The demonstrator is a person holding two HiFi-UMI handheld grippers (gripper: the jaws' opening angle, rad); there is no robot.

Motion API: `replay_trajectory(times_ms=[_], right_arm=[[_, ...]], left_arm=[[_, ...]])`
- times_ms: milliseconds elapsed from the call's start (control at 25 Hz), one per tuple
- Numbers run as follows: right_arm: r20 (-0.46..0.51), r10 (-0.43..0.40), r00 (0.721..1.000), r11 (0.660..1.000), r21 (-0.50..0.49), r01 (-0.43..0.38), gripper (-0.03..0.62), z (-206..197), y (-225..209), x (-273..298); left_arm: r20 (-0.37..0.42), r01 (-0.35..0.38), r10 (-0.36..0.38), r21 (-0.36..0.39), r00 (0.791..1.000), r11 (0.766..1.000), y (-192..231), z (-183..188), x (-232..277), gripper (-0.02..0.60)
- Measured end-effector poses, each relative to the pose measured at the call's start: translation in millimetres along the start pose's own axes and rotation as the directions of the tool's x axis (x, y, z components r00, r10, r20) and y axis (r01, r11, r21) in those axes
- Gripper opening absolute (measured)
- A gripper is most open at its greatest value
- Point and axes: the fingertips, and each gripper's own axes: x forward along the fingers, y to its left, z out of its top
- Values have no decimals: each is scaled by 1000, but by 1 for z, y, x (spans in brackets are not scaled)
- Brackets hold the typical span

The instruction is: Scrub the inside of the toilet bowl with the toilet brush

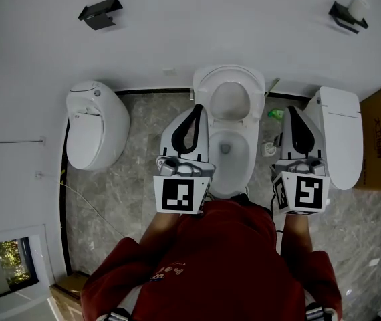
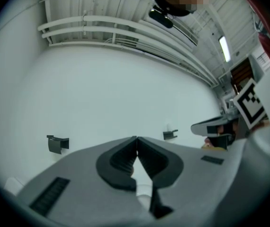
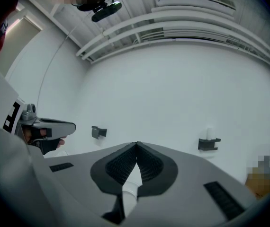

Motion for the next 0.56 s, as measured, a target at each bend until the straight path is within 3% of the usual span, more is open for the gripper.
replay_trajectory(times_ms=[560], right_arm=[[1, -6, 1000, 1000, -13, 6, -1, 1, 1, -13]], left_arm=[[0, 17, -17, 3, 1000, 1000, -9, 1, -8, -2]])
